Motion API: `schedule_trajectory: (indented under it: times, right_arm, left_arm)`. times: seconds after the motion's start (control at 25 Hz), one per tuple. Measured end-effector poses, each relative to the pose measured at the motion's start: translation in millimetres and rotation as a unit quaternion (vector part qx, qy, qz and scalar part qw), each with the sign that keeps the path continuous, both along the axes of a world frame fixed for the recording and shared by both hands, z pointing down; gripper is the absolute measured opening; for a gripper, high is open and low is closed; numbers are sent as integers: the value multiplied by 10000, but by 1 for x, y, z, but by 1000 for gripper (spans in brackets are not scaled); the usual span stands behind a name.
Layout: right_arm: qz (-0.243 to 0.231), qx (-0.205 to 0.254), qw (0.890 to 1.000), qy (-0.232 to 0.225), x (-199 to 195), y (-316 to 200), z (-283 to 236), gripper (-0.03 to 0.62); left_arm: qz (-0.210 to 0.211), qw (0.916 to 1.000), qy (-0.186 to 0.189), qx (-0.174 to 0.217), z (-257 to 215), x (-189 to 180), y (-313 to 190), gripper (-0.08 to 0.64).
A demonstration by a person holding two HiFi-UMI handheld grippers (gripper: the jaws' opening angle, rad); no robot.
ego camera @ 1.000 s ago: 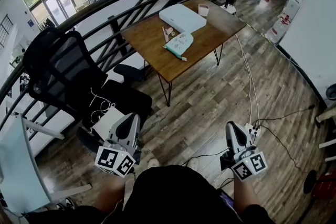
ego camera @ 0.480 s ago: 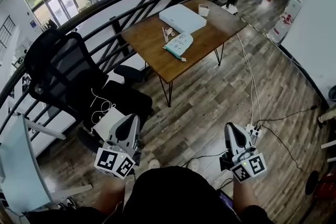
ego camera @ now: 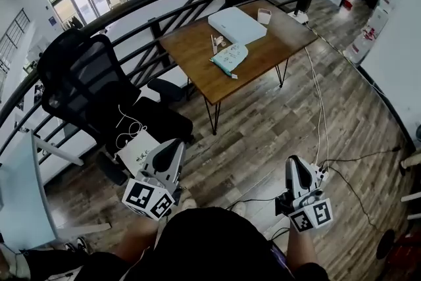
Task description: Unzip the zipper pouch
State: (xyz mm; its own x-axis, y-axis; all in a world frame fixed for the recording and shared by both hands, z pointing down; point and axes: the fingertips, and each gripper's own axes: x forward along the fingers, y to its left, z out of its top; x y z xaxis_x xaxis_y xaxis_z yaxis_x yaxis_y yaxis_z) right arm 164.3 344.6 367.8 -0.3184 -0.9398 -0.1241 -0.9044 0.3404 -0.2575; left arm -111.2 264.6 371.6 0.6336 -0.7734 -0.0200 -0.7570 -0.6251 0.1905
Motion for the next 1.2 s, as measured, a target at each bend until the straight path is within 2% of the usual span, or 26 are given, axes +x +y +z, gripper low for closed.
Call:
schedule_trajectory:
  times: [0.36,0.76,0.8,0.84,0.88,1.08,1.2]
  right_arm:
    - [-162,79,9998,-8,53,1,-6,12]
    - [-393,68,9991,121,105,4,-6,17]
    - [-382,108,9991,142,108,2,-8,62]
    - [-361,159,9991,164,112,1,-10,124]
    - [-331,210,9991,180,115,-1,-12,177]
    - [-175,276,9991,253,120,-14,-15,260]
    - [-119,251,9992,304,118,-26,-13,270]
  left_arm:
    - [-311,9995,-16,-62,2,38,0,20]
    - [-670,9977,75,76,-6,78,15,20]
    - [-688,9975,113,99,-8,78,15,57]
    - [-713,9973,158,114,-10,78,15,161]
    - [-756,9969,190,137,-12,77,15,227]
    - [-986,9947,-11,294,-20,65,10,302]
    - [-956,9951,18,262,-20,60,-2,307]
